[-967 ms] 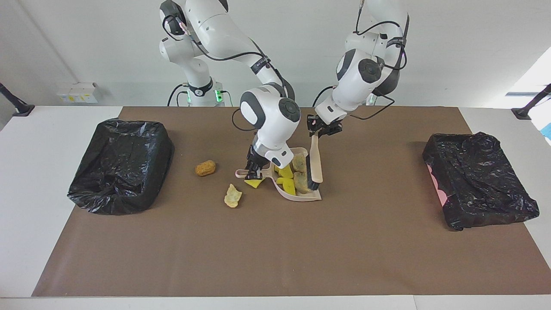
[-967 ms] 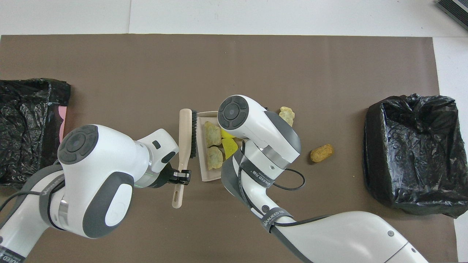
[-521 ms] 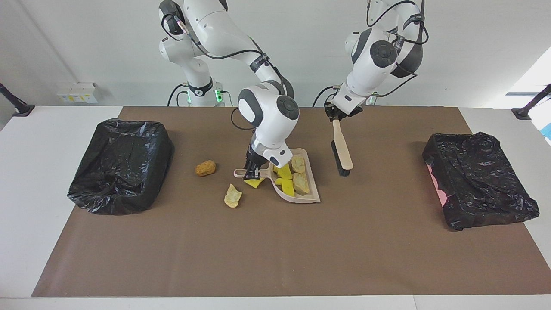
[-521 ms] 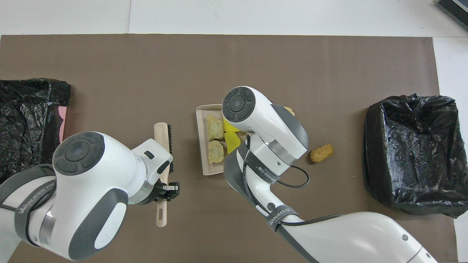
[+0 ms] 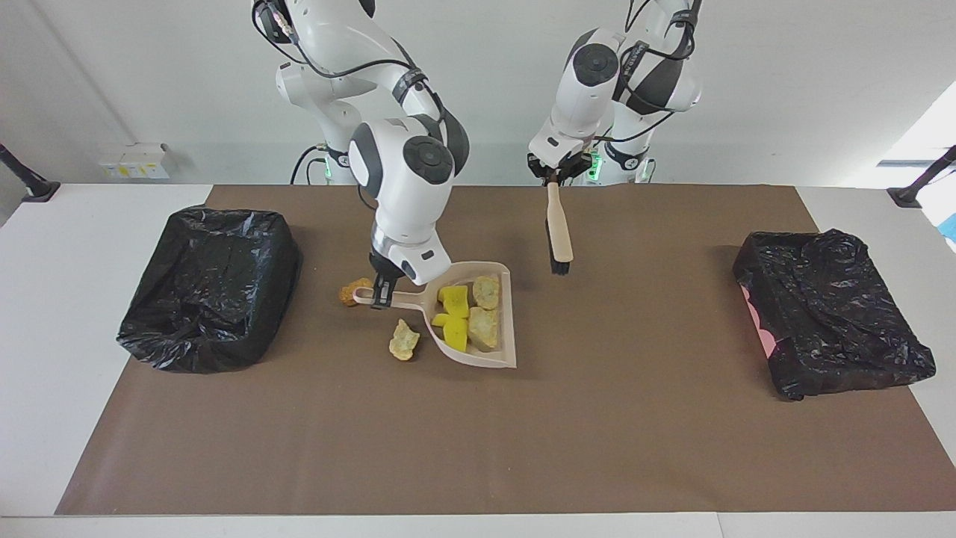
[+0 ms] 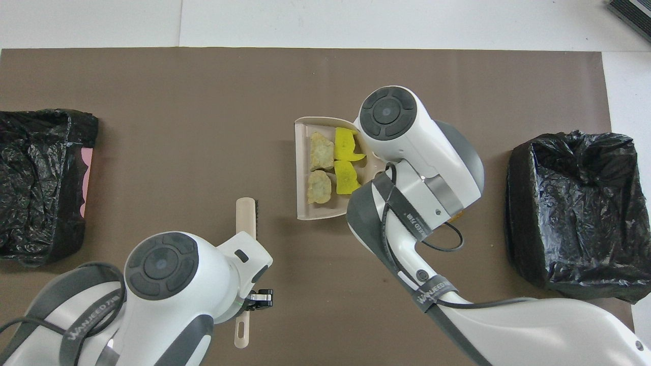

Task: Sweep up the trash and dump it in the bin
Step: 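Carry the loaded dustpan to the near bin with the right gripper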

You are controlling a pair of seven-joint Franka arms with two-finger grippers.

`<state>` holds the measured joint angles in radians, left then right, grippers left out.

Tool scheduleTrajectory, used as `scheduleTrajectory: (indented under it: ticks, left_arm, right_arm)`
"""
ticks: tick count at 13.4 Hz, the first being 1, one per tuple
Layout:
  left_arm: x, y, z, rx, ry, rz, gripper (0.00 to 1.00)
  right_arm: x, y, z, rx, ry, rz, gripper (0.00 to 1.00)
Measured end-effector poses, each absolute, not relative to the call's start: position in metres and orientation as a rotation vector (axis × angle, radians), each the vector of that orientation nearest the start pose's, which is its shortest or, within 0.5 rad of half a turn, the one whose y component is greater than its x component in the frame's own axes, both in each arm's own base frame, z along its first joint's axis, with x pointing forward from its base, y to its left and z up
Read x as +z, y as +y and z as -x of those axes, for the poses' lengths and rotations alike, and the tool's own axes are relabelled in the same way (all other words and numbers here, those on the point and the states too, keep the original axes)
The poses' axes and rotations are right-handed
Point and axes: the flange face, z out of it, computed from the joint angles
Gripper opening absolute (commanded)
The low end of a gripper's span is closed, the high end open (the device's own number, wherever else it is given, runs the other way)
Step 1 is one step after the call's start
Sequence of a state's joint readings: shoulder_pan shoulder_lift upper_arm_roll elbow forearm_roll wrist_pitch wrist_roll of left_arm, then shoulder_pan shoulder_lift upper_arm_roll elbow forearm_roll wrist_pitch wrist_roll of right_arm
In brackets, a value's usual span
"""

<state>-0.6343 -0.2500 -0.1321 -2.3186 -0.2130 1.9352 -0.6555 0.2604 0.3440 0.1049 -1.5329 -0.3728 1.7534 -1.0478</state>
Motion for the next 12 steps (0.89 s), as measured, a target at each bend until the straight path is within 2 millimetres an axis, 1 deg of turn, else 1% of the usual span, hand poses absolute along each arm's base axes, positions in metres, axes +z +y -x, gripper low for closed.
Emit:
scheduleTrajectory:
  ticks: [2,3,6,7,8,10,12]
  left_arm:
    - [0.402,-0.349,-0.293,0.308,-0.011,3.152,0.00]
    - [0.393,-0.354,-0.289,0.315,-0.014,3.144,0.00]
    - [0.373,-0.357,-0.286,0.332,-0.009,3.127,0.00]
    - [0.367,-0.359,-0.286,0.316,-0.005,3.139,0.00]
    - [0.364,-0.361,-0.285,0.309,-0.006,3.154,0.00]
    - [0.362,-0.365,-0.285,0.322,-0.018,3.188,0.00]
    - [0.363,-0.366,-0.285,0.326,-0.021,3.195,0.00]
  right_arm:
    - [0.464,0.158,-0.629,0.398,-2.286,2.487,0.00]
    - [0.468,0.138,-0.633,0.407,-2.284,2.479,0.00]
    - [0.472,0.073,-0.642,0.440,-2.275,2.453,0.00]
    - [0.475,0.047,-0.644,0.450,-2.268,2.448,0.00]
    - [0.480,0.020,-0.645,0.455,-2.259,2.448,0.00]
    - [0.496,-0.032,-0.640,0.457,-2.253,2.446,0.00]
    - [0.512,-0.073,-0.631,0.487,-2.258,2.445,0.00]
